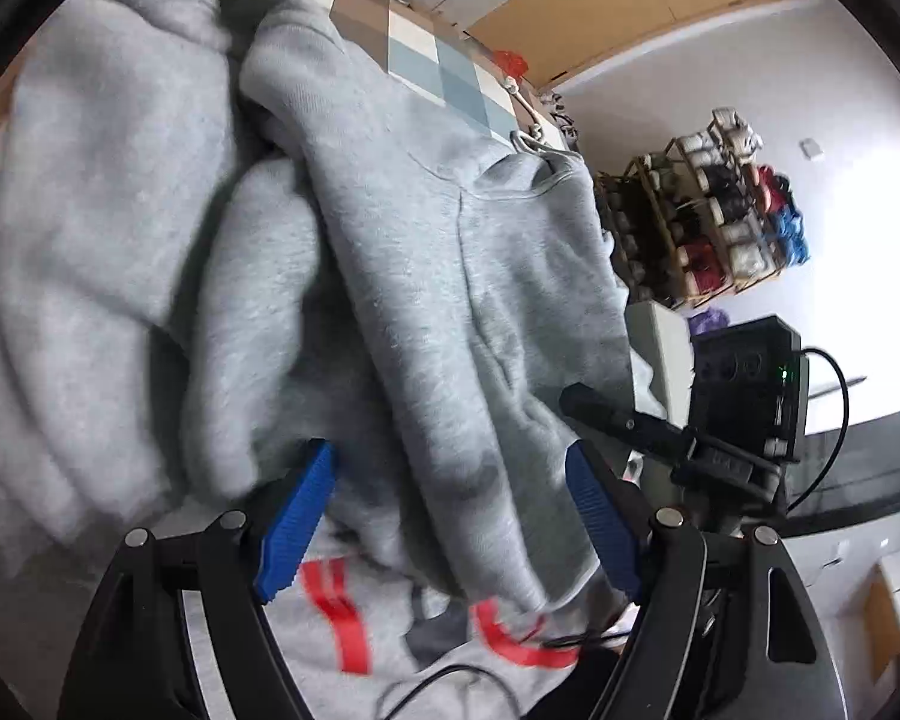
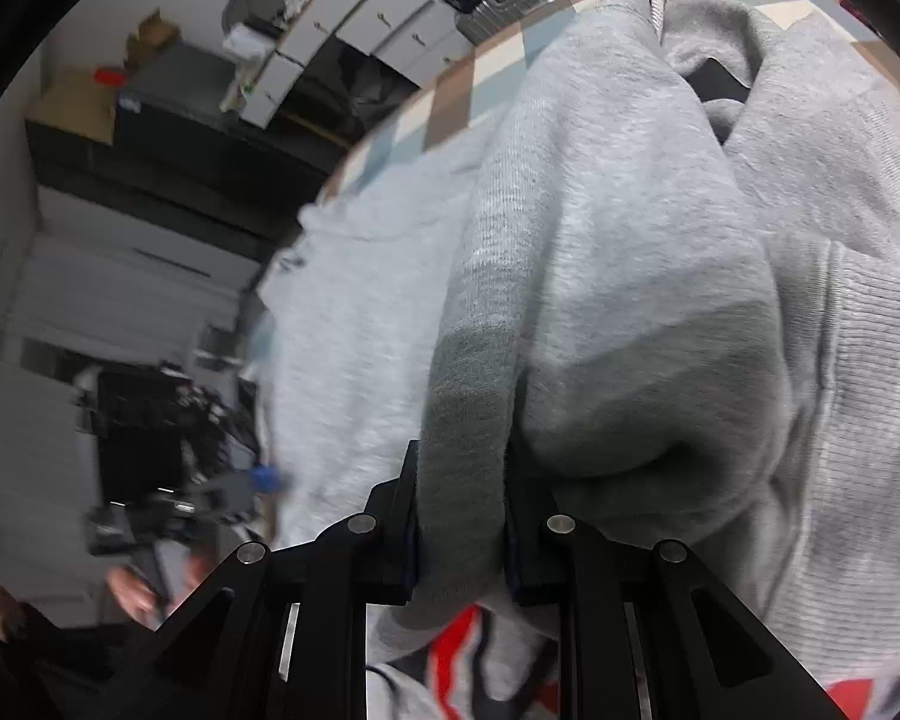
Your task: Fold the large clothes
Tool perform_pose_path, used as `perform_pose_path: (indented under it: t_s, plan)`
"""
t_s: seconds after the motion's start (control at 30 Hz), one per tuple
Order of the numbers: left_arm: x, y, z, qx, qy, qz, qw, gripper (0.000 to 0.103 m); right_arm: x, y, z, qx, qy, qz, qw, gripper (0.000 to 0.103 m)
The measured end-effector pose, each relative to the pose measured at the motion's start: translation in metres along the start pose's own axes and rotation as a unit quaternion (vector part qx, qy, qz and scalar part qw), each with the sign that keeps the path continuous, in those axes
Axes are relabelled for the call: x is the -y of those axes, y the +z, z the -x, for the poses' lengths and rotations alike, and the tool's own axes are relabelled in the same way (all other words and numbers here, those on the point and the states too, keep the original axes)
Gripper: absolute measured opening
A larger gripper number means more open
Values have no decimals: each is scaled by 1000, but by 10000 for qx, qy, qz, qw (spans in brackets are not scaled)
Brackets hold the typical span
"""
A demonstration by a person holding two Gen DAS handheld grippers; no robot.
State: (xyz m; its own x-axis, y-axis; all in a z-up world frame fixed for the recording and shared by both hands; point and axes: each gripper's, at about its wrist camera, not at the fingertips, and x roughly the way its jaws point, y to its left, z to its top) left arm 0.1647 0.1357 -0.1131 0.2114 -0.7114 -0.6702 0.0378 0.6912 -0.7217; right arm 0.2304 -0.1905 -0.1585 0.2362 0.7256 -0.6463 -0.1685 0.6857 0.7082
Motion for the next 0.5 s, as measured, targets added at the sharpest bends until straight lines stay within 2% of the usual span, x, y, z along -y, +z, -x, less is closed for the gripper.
perform_pose_path:
  t_s: [0.03, 0.07, 0.1, 0.13, 0.2, 0.27, 0.33, 0.4, 0.43, 0.5]
  plan:
    - [2, 3, 1, 86, -75, 33, 9999, 75, -1, 3, 2, 34, 89, -29, 10000, 16]
    - [-1, 6, 6, 186, -124, 28, 9997, 59, -2, 6, 4, 48, 146, -60, 9999, 15]
    - [-1, 8, 14, 429, 9, 26, 9991, 33, -4, 7, 8, 71, 263, -116, 9996, 14]
    - [-1, 10, 21, 592, 87, 65, 9982, 3, -4, 9, 13, 118, 401, -165, 9990, 14]
    - [-4, 11, 26, 784, -102, 89, 9968, 3, -6, 8, 25, 237, 573, -146, 9980, 13]
    - [-4, 5, 31, 848, -58, -44, 9964, 3, -6, 2, 33, 327, 612, -13, 9976, 13]
    - [-12, -4, 27, 813, 59, 35, 9967, 3, 1, -13, 31, 293, 323, 85, 9990, 13]
    - [-23, -13, 18, 737, 191, 80, 9971, 3, 13, -27, 19, 177, -185, 210, 9995, 13]
    - [-26, -19, 14, 748, 389, 17, 9964, 3, 15, -33, 14, 167, -338, 291, 9989, 13]
    - [-30, -28, 7, 750, 560, -19, 9956, 2, 12, -39, 12, 266, -510, 536, 9969, 13]
